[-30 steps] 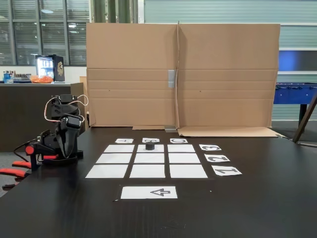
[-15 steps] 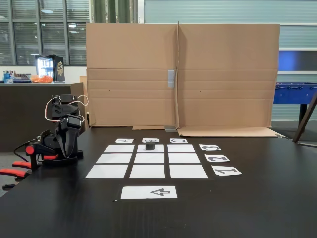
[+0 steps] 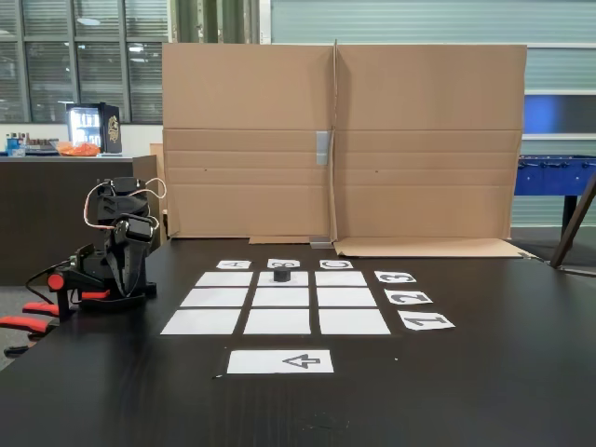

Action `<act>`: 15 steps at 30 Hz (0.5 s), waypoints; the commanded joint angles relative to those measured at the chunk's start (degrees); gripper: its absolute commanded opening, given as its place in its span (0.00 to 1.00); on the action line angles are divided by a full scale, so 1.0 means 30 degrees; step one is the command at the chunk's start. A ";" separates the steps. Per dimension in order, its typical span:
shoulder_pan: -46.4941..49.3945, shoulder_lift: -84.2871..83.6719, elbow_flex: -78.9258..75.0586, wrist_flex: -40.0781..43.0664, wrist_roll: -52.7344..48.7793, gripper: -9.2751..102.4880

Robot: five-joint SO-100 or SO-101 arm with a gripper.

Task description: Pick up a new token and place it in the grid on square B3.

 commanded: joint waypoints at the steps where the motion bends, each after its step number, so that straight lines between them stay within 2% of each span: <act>1: -0.0234 0.0059 0.0029 -0.0029 -0.0117 0.08; 15: -0.0381 0.0059 0.0059 0.0029 -0.0381 0.08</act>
